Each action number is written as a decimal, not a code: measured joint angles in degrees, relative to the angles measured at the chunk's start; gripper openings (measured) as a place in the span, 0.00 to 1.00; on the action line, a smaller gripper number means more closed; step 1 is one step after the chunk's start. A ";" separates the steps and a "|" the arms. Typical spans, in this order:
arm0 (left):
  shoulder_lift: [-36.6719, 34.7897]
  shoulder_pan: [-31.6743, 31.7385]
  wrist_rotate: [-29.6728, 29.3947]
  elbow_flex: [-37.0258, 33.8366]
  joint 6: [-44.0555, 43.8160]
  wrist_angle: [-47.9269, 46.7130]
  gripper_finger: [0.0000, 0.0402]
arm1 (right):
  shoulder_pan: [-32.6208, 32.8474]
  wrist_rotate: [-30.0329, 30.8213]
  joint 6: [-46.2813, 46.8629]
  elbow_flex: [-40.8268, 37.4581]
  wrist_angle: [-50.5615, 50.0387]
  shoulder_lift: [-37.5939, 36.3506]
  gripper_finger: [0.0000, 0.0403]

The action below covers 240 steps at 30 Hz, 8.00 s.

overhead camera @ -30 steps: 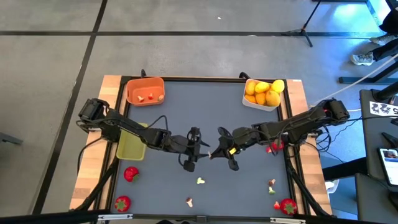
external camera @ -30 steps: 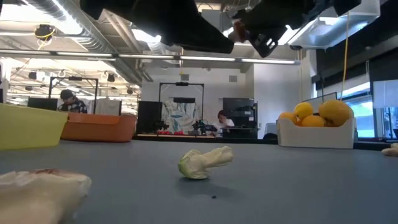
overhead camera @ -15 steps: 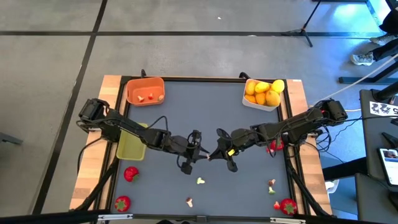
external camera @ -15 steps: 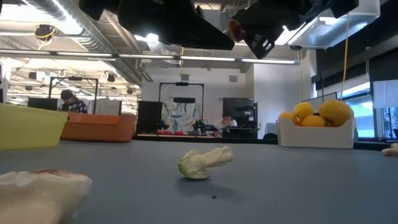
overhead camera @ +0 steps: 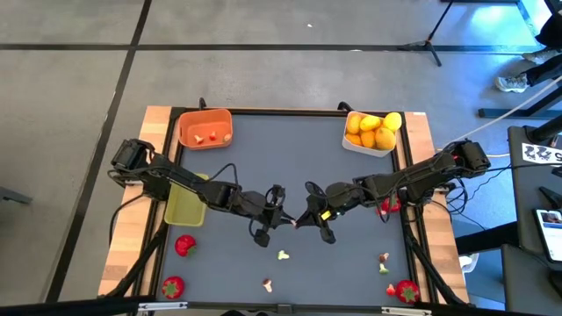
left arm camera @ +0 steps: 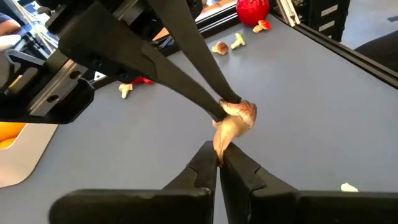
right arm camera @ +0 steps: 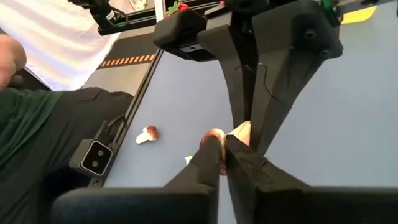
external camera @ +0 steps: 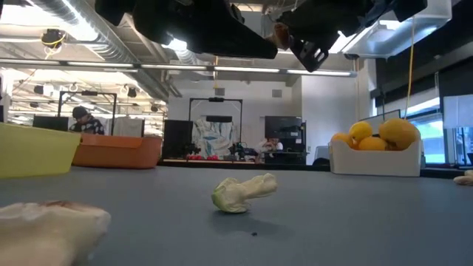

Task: Sort produce into baskets
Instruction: Put the brown mushroom into the orange bin, then put the green mushroom into the orange bin

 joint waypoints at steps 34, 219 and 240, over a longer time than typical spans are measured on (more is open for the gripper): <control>-21.97 13.55 -10.10 0.32 -31.03 -64.92 0.05 | 3.68 20.73 17.30 -9.96 -29.93 -1.73 0.54; 17.98 -4.11 21.32 2.82 -30.52 9.59 0.49 | 14.94 14.33 15.64 -5.05 6.42 15.80 0.54; 24.82 -2.35 26.27 4.46 -34.57 12.27 0.45 | 14.96 14.42 18.45 -5.05 5.31 15.80 0.54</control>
